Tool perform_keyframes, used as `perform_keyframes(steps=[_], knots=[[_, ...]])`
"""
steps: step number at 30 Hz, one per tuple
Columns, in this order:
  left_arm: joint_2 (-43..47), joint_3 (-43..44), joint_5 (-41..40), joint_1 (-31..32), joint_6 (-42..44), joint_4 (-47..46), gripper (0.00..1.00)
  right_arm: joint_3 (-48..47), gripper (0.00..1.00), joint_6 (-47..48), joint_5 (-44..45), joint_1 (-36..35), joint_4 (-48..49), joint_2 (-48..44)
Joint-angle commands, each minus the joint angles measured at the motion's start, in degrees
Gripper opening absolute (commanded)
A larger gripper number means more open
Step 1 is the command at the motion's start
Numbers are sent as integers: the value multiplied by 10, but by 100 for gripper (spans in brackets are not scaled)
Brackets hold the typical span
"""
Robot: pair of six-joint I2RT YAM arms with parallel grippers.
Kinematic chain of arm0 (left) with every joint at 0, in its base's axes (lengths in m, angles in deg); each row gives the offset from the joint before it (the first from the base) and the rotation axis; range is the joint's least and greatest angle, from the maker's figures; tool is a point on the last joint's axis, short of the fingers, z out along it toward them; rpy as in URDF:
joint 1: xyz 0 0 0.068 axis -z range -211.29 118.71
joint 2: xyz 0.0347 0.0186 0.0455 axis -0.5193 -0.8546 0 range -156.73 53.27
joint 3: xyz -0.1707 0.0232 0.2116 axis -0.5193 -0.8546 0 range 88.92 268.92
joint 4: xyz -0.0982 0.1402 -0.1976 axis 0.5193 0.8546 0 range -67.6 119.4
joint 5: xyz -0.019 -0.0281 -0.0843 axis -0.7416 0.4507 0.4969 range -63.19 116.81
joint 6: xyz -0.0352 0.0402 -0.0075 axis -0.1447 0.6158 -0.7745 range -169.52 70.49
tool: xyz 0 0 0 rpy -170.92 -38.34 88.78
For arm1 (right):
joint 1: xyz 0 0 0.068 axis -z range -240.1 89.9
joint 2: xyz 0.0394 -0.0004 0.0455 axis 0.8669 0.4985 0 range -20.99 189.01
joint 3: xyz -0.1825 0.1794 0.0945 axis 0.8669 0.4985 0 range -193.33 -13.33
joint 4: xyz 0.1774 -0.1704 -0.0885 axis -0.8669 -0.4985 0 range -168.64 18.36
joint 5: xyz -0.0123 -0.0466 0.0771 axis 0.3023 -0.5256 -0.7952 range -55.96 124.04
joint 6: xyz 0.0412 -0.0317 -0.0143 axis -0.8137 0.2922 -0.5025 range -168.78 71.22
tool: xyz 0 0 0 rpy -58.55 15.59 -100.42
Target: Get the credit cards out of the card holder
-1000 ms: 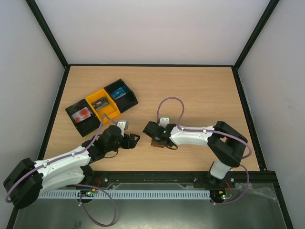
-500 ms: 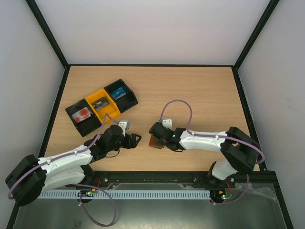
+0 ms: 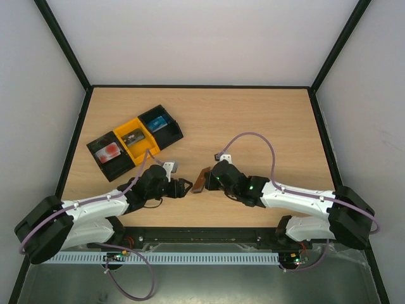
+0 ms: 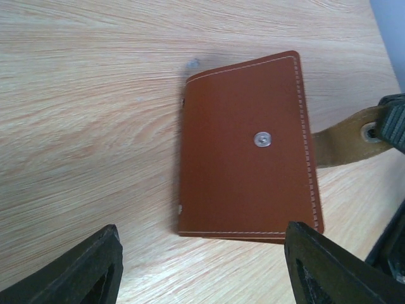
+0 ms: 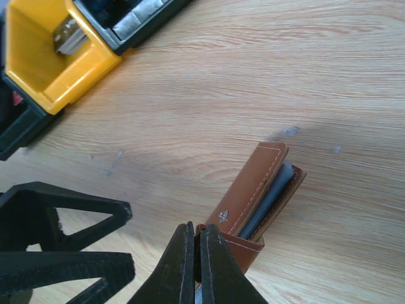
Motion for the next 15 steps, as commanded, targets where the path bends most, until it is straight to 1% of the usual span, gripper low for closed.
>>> perform_keyframes(steps=[1,3,6,12,15], knots=[[-10,-4,33,3,-5,-43,72,24,2,3,-11,-1,56,-27],[-11,-6,37,2,-8,-48,72,34,2,-3,-10,-1,72,-33],[-13,-6,39,2,-10,-55,73,25,2,-12,2,-1,59,-23],[-23,-3,36,2,-16,-58,74,26,2,-15,-9,-1,78,-19],[-21,2,23,3,-30,-44,76,18,2,-14,-1,-1,77,-20]])
